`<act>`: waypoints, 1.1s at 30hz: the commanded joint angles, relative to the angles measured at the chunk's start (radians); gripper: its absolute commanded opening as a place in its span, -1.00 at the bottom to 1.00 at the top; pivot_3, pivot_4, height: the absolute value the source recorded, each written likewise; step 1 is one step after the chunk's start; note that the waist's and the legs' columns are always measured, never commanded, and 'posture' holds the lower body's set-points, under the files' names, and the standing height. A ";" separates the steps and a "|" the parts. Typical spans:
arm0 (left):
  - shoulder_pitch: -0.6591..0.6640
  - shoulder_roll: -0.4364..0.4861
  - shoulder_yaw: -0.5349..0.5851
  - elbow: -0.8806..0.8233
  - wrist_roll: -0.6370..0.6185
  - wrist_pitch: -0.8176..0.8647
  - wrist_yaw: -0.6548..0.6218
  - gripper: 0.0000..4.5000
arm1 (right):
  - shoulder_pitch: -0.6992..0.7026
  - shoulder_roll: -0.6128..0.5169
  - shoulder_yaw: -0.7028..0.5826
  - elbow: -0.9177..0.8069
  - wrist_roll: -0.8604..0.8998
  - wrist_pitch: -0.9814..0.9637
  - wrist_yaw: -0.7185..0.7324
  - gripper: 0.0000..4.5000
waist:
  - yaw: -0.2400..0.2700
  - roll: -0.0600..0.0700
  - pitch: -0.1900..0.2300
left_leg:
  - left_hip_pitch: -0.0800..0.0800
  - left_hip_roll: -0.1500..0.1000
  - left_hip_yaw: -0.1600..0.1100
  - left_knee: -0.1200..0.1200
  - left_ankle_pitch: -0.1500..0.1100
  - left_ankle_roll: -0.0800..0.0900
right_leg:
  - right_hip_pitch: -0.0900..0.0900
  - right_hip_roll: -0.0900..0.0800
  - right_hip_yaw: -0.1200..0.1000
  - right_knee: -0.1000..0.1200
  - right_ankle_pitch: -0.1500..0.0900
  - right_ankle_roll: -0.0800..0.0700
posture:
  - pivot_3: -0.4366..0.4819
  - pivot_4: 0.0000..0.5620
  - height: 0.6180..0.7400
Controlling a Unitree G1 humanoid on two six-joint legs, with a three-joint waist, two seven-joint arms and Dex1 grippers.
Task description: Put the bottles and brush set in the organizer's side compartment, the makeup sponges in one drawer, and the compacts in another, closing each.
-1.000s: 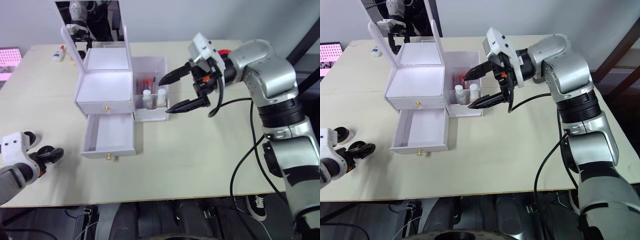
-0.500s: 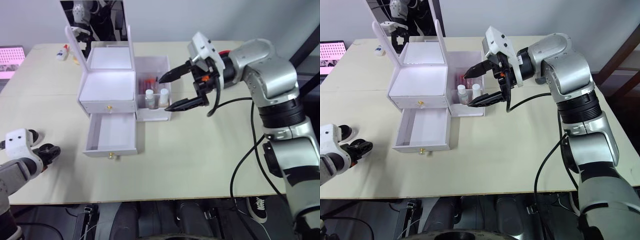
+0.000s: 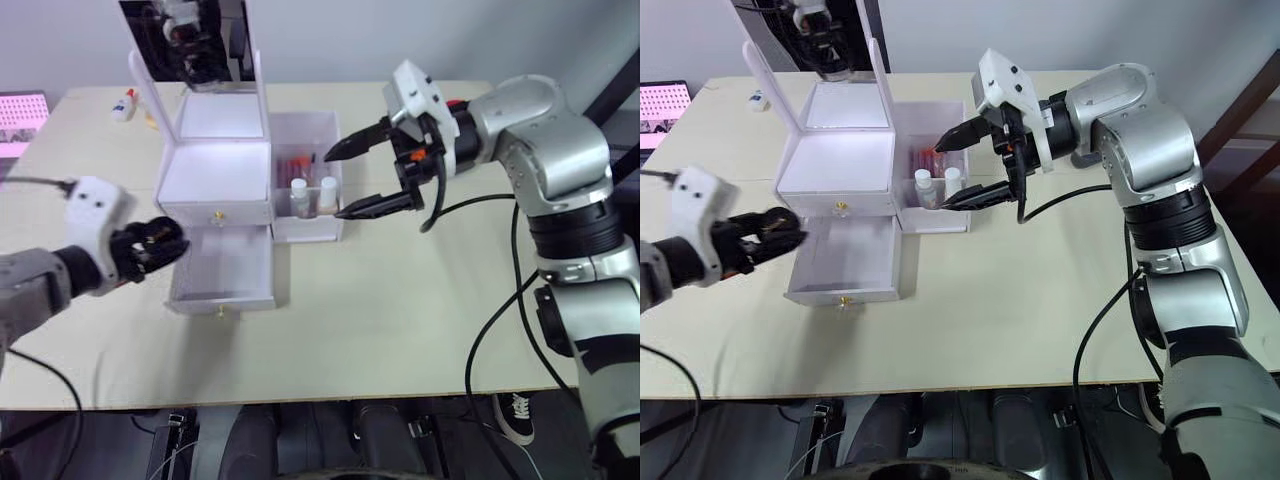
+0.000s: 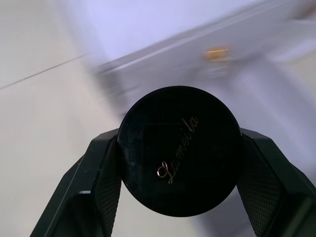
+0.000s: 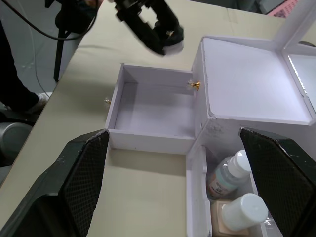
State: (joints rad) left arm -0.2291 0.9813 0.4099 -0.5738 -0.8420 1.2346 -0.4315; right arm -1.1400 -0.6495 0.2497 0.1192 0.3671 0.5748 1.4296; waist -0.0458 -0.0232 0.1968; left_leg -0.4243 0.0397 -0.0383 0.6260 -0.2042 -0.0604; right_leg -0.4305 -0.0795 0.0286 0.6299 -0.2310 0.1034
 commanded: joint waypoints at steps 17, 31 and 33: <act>-0.056 0.001 -0.233 0.087 0.112 -0.043 -0.084 0.19 | 0.026 -0.039 -0.062 -0.120 0.020 0.064 -0.075 1.00 | 0.002 0.000 0.000 | -0.001 0.001 0.000 0.001 0.000 0.000 | 0.000 0.001 0.000 0.001 0.000 0.000 | -0.05 -0.47 1.00; -0.022 0.009 -0.246 0.059 0.123 -0.009 -0.110 0.19 | 0.059 -0.036 -0.074 -0.142 0.033 0.051 -0.098 1.00 | 0.002 0.000 0.000 | -0.001 0.001 0.000 0.001 0.000 0.000 | 0.000 0.001 0.000 0.001 0.000 0.000 | -0.05 -0.47 1.00; -0.029 0.012 -0.256 0.063 0.136 -0.013 -0.116 0.19 | 0.058 -0.037 -0.076 -0.140 0.033 0.050 -0.101 1.00 | 0.002 0.000 0.000 | -0.001 0.001 0.000 0.001 0.000 0.000 | 0.000 0.001 0.000 0.001 0.000 0.000 | -0.05 -0.47 1.00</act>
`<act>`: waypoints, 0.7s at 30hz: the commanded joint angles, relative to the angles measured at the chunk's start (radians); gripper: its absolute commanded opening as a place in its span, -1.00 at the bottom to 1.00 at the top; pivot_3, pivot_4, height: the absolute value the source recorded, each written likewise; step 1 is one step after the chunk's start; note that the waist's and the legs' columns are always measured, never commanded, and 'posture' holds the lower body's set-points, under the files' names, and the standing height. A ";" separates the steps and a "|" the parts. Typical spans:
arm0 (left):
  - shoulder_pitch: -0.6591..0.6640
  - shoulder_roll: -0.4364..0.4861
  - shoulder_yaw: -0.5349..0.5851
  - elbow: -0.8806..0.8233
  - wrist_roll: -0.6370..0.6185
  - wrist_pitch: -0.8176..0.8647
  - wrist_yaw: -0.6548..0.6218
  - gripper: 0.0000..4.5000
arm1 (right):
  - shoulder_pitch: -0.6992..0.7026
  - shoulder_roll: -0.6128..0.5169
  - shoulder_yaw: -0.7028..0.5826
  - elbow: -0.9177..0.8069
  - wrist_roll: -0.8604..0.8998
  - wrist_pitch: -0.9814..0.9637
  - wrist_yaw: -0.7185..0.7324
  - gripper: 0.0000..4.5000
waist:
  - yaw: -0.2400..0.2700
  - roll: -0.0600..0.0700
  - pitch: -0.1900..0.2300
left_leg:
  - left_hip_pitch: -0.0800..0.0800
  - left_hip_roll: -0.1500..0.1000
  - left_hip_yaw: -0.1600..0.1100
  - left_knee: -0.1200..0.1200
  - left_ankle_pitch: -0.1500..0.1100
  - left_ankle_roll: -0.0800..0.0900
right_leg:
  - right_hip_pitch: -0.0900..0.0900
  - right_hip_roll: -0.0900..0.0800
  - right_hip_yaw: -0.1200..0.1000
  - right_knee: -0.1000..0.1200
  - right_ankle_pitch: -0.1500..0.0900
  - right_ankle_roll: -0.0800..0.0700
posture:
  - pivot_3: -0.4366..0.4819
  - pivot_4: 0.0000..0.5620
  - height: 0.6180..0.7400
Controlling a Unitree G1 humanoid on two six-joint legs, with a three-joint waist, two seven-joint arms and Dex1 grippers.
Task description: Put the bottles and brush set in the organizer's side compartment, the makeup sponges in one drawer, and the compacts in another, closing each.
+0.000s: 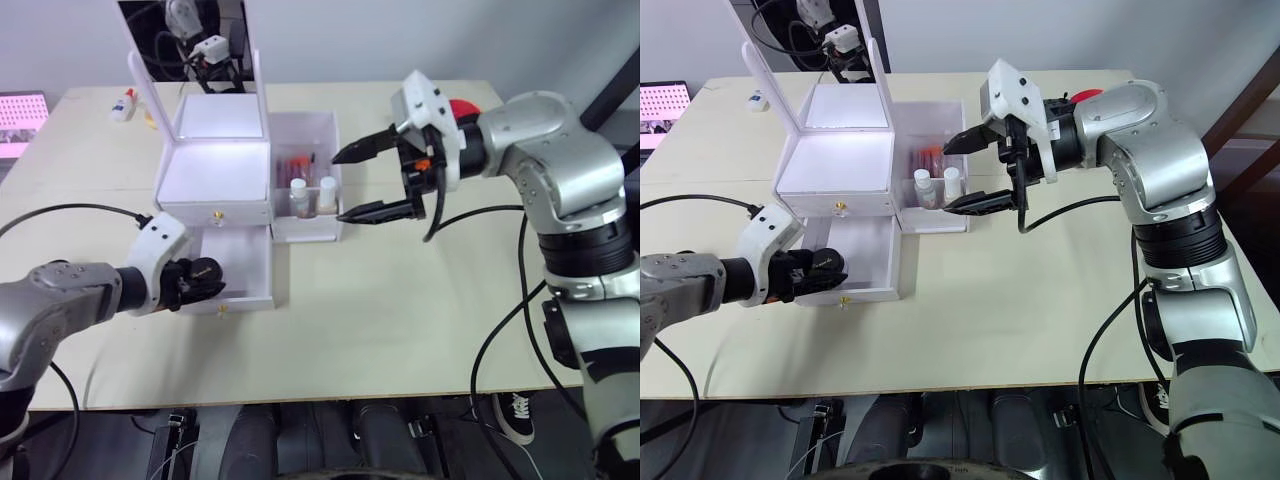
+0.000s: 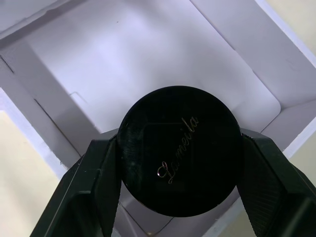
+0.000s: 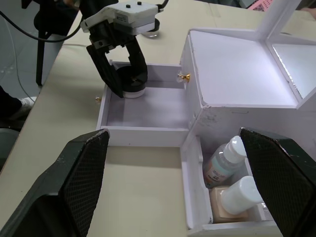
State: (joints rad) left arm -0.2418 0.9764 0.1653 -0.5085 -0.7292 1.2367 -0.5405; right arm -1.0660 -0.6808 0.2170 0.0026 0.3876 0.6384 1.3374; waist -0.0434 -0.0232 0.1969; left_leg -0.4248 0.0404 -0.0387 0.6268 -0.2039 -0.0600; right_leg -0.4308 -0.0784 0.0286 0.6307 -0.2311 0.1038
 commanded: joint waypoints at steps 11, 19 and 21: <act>-0.074 -0.006 -0.039 0.033 0.063 -0.014 -0.005 0.19 | -0.010 -0.003 -0.045 -0.023 0.015 -0.023 -0.030 1.00 | 0.000 0.000 0.000 | 0.000 0.000 0.000 0.000 0.000 0.000 | 0.000 0.000 0.000 0.000 0.000 0.000 | -0.05 -0.47 1.00; -0.122 -0.016 -0.017 0.022 0.039 0.066 0.006 0.98 | 0.003 -0.006 -0.045 -0.022 0.020 -0.030 -0.032 1.00 | 0.000 0.000 0.000 | 0.000 0.000 0.000 0.000 0.000 0.000 | 0.000 0.000 0.000 0.000 0.000 0.000 | -0.05 -0.47 1.00; -0.147 -0.023 -0.009 0.024 0.039 0.083 0.016 0.98 | 0.004 -0.006 -0.044 -0.017 0.020 -0.035 -0.032 1.00 | 0.000 0.000 0.000 | 0.000 0.000 0.000 0.000 0.000 0.000 | 0.000 0.000 0.000 0.000 0.000 0.000 | -0.05 -0.47 1.00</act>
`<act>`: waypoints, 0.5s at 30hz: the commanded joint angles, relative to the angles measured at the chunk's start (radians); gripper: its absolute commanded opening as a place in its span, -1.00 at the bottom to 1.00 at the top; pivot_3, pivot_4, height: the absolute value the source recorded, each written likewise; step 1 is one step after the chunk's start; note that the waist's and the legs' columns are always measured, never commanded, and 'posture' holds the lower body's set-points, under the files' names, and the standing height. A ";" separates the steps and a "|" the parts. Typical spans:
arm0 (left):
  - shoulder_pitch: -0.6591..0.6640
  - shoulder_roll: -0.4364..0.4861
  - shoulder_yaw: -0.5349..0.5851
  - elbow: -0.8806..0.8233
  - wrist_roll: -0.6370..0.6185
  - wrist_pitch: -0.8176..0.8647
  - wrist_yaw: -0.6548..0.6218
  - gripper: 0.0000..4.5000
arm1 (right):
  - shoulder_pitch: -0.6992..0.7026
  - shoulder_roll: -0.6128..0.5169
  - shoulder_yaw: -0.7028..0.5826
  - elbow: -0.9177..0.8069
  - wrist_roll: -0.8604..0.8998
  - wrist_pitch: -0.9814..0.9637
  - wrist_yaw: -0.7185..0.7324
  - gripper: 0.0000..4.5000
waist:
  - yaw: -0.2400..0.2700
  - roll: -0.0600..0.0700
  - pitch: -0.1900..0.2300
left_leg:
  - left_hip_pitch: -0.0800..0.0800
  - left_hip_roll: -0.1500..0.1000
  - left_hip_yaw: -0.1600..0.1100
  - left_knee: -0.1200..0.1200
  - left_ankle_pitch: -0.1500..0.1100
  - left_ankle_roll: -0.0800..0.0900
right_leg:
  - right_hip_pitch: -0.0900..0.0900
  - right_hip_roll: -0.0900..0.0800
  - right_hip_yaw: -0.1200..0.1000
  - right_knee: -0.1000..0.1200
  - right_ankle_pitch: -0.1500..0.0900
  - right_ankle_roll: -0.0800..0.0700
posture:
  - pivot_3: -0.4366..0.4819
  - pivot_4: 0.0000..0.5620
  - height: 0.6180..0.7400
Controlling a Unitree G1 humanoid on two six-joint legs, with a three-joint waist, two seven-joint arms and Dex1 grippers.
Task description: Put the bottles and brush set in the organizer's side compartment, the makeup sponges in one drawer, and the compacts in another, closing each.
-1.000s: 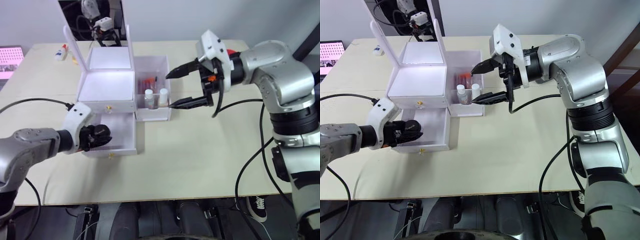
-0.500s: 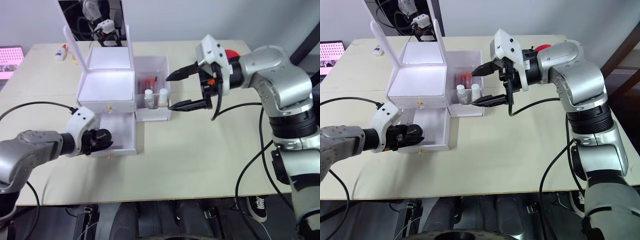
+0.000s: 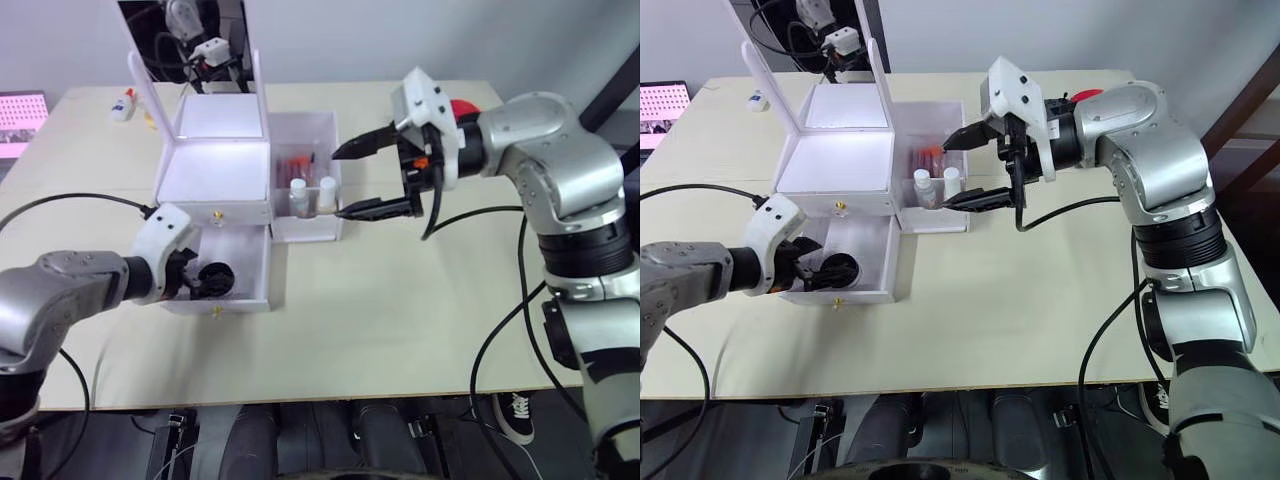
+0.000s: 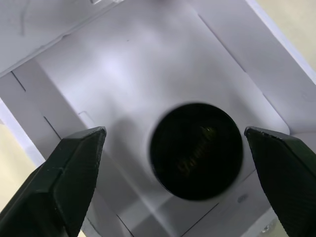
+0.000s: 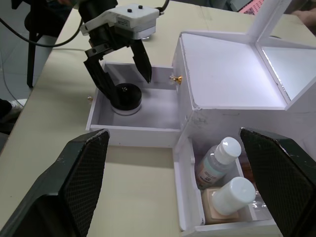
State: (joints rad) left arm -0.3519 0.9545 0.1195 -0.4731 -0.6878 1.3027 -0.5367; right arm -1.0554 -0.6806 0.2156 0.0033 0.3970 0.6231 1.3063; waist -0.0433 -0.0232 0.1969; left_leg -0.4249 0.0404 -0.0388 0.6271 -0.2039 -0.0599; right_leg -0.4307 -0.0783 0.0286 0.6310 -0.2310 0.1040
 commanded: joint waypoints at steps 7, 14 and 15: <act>-0.129 -0.042 0.100 -0.024 -0.052 0.057 0.005 0.98 | -0.011 -0.007 -0.042 0.015 0.007 -0.043 0.012 1.00 | 0.000 0.000 0.000 | 0.000 0.000 0.000 0.000 0.000 0.000 | 0.000 0.000 0.000 0.000 0.000 0.000 | -0.05 -0.47 1.00; 0.008 -0.047 0.372 -0.034 -0.024 -0.167 -0.053 0.98 | 0.054 -0.026 -0.089 0.186 -0.039 -0.143 -0.026 1.00 | -0.004 0.000 0.000 | 0.000 0.000 0.000 0.000 0.000 0.000 | 0.000 0.000 0.000 0.000 0.000 0.000 | -0.05 -0.47 1.00; 0.053 -0.036 0.404 -0.029 0.002 -0.207 -0.061 0.98 | 0.063 -0.028 -0.096 0.211 -0.050 -0.163 -0.034 1.00 | -0.003 0.000 0.000 | 0.000 0.000 0.000 0.000 0.000 0.000 | 0.000 0.000 0.000 0.000 0.000 0.000 | -0.05 -0.47 1.00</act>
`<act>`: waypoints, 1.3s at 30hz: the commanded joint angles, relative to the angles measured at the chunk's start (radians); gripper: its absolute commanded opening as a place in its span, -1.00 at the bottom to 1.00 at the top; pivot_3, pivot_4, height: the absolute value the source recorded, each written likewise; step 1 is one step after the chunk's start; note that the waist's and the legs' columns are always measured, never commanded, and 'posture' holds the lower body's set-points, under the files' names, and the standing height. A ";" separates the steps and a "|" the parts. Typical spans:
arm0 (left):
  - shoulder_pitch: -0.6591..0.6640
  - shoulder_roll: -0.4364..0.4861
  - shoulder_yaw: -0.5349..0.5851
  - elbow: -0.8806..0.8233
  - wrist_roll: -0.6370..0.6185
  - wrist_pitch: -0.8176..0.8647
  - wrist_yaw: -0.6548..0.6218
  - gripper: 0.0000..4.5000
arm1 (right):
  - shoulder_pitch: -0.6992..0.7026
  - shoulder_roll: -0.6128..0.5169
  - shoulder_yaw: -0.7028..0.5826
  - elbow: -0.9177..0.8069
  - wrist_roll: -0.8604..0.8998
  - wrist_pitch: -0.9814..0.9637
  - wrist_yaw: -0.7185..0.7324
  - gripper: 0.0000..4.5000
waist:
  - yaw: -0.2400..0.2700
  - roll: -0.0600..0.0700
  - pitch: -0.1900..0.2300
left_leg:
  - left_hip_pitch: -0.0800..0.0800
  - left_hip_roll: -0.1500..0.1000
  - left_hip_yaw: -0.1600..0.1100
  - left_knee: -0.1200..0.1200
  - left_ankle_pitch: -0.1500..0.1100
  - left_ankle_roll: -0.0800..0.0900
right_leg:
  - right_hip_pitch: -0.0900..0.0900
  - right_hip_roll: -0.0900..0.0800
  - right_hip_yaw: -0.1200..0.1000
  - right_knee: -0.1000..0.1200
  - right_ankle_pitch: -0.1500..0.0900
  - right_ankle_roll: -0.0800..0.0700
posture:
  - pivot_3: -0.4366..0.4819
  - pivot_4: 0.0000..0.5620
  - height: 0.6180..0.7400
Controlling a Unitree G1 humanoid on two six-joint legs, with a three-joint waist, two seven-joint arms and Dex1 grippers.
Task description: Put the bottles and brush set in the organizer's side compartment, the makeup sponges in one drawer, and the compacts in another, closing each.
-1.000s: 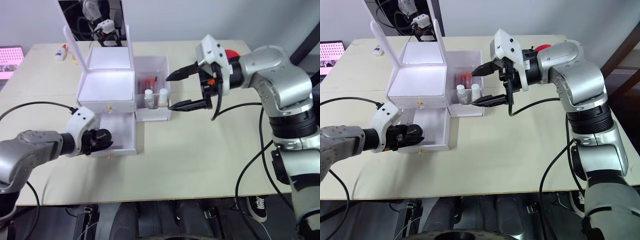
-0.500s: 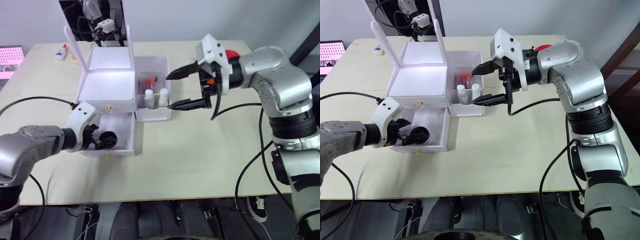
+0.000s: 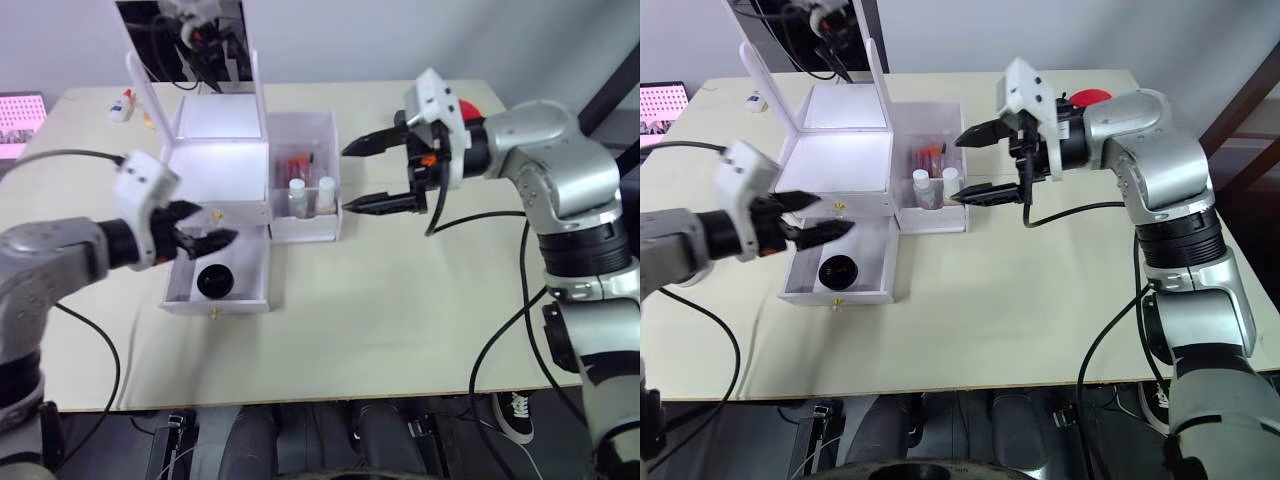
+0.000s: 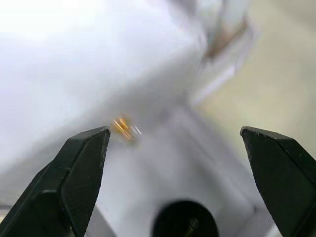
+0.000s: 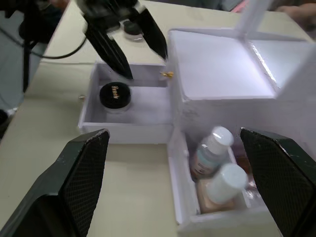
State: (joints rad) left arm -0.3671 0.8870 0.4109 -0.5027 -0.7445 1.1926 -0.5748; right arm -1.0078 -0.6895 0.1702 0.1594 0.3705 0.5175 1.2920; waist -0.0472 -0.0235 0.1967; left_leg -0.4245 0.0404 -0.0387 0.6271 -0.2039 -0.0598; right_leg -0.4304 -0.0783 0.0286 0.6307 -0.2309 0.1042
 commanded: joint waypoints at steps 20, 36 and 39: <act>0.690 -0.070 0.737 0.524 0.224 -0.661 -0.288 0.98 | 0.127 -0.143 -0.296 0.714 -0.083 -0.419 -0.048 1.00 | -0.003 0.001 0.000 | 0.001 0.001 0.004 -0.001 0.000 0.000 | 0.000 -0.002 0.000 -0.001 0.000 -0.001 | -0.05 -0.47 1.00; 0.628 -0.056 0.617 0.279 0.060 -0.531 -0.237 0.98 | 0.152 -0.111 -0.241 0.235 0.053 -0.089 0.117 1.00 | 0.000 0.001 0.000 | 0.002 0.002 0.004 -0.001 0.000 -0.001 | 0.000 -0.002 0.000 0.000 0.000 -0.001 | -0.05 -0.47 1.00; 0.597 -0.030 0.499 0.174 0.053 -0.517 -0.239 0.88 | 0.143 -0.108 -0.184 0.079 0.085 0.039 0.129 1.00 | 0.004 0.001 0.000 | 0.002 0.002 0.004 0.000 0.000 -0.001 | 0.000 -0.002 0.000 -0.001 0.000 -0.001 | -0.05 -0.47 1.00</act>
State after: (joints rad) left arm 0.2460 0.8285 0.9553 -0.2593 -0.6799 0.6818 -0.8103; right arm -0.8464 -0.7966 -0.0293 0.3328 0.4190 0.4947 1.4097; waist -0.0432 -0.0221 0.1972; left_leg -0.4229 0.0423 -0.0343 0.6268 -0.2042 -0.0604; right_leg -0.4300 -0.0802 0.0286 0.6300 -0.2310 0.1027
